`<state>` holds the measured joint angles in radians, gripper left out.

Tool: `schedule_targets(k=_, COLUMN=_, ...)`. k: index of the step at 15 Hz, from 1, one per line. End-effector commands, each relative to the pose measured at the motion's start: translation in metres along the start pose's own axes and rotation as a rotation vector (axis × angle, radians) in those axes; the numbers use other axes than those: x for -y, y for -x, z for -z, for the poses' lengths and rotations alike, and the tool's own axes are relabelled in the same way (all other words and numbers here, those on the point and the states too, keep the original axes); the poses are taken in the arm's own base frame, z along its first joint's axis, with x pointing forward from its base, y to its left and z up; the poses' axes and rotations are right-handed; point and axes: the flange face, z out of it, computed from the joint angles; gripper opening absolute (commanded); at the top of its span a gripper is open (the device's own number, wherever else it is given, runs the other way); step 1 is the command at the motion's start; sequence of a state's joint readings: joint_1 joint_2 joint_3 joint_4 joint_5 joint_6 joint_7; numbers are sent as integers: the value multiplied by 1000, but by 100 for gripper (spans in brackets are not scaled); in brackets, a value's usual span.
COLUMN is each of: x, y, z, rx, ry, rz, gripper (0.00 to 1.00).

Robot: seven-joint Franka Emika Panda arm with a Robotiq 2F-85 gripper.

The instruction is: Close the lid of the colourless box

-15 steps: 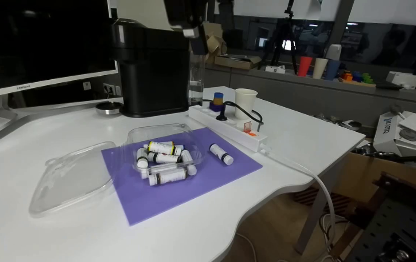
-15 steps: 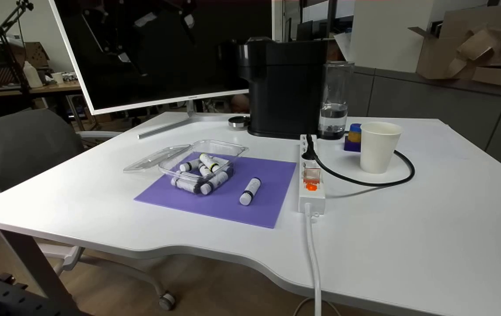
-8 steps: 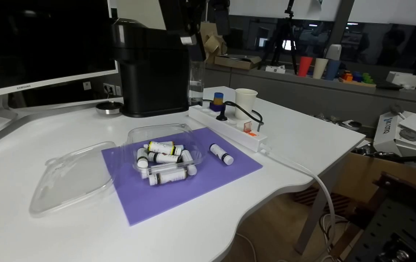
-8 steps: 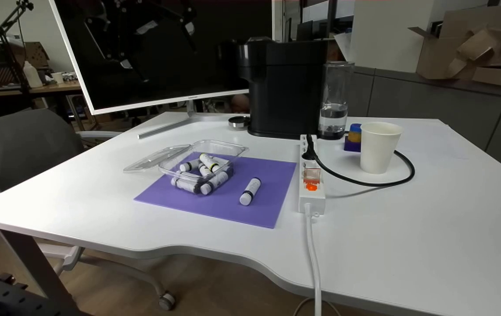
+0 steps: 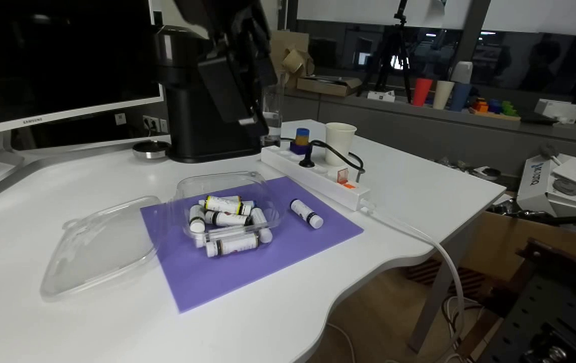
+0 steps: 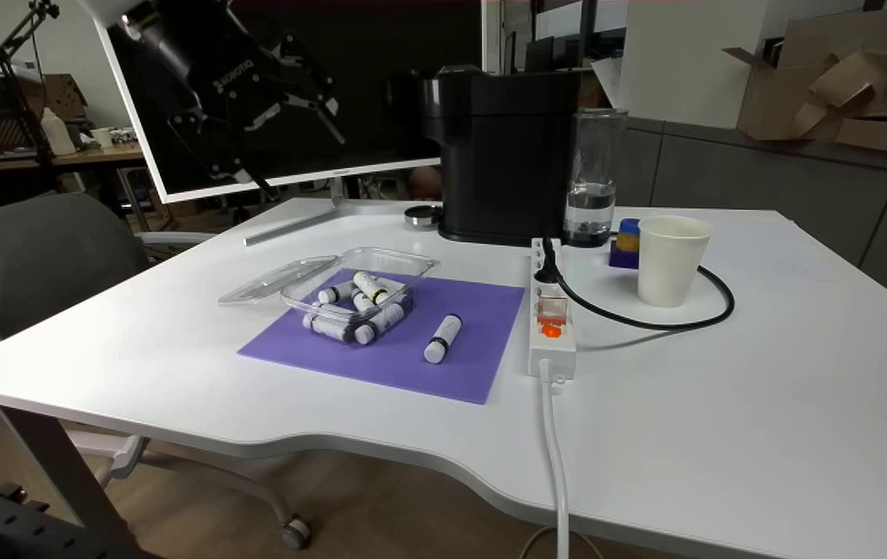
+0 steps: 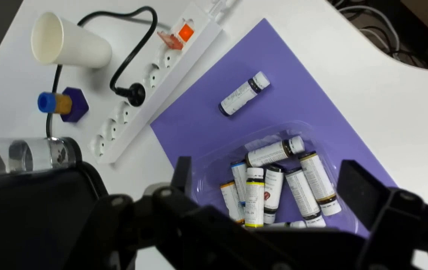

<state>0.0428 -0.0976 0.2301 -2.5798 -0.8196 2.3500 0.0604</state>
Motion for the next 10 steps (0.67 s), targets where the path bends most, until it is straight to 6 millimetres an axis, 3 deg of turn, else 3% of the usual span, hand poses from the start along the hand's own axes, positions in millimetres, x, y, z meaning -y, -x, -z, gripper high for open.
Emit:
schedule_targets(k=1, x=20, y=-45, z=-13, rx=-49, ry=46, rz=114, gripper=100)
schedule_targets(k=6, x=63, y=-80, z=-23, rx=-118, ry=41, rz=262, gripper=100)
schedule_targets(k=7, x=58, y=-67, z=-21, rx=-96, ry=22, rz=258, gripper=100)
schedule_targets(k=10, x=66, y=-70, z=-25, rx=-93, ry=12, rz=274, gripper=100)
